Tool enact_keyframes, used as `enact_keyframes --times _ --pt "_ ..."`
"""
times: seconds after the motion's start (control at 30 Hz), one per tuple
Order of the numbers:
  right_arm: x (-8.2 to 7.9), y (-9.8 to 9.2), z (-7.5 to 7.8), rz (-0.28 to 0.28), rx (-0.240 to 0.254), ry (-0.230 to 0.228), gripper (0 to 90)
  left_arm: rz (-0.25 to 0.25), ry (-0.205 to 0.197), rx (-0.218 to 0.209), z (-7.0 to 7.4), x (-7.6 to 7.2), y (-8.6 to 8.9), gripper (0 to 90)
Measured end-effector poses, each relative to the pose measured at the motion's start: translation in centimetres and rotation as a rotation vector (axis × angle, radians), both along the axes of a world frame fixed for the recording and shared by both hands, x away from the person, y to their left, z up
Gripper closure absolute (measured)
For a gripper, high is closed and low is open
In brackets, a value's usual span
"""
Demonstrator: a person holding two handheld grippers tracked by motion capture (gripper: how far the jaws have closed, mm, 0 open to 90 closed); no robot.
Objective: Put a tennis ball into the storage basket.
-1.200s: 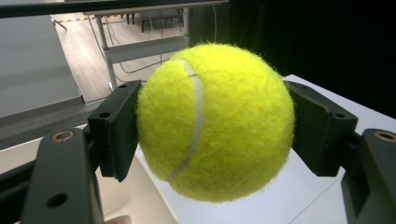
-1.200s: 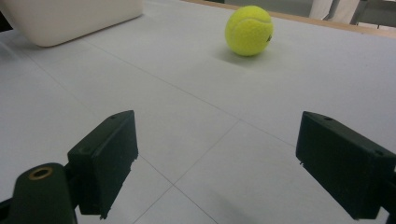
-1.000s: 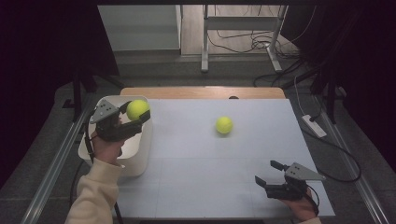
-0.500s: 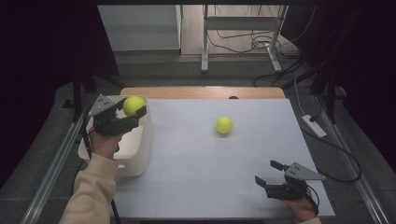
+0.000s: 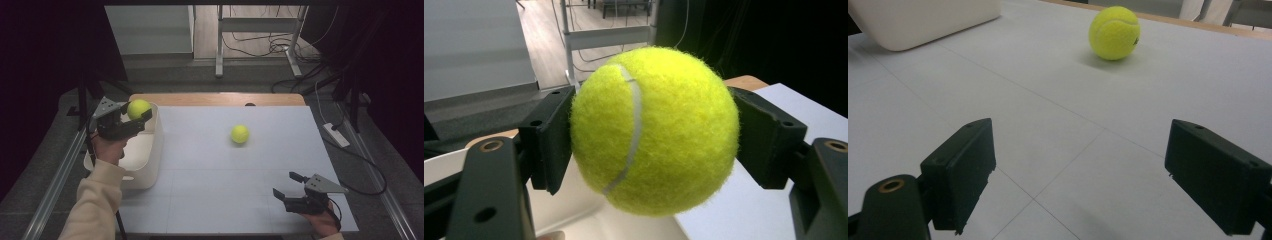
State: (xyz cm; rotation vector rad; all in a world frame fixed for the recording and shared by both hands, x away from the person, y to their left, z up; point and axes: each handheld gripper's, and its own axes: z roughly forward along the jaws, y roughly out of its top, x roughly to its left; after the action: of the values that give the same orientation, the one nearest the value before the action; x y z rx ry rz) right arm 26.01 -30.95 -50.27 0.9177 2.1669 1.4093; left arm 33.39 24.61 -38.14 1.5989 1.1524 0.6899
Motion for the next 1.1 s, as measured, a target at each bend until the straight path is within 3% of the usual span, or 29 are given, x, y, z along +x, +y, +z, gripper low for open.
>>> enact_keyframes --times 0.3,0.43,1.1 --pt "0.0 -0.1 0.0 -0.003 -0.001 0.000 12.9 0.034 0.016 0.017 0.0 0.9 0.7 26.2" --pt "0.0 0.0 0.0 -0.001 -0.002 0.000 12.9 0.040 0.027 0.004 -0.2 1.2 1.0 26.2" --pt "0.0 0.1 -0.1 -0.002 -0.007 -0.001 12.9 0.128 0.101 0.013 -0.6 3.2 3.2 26.2"
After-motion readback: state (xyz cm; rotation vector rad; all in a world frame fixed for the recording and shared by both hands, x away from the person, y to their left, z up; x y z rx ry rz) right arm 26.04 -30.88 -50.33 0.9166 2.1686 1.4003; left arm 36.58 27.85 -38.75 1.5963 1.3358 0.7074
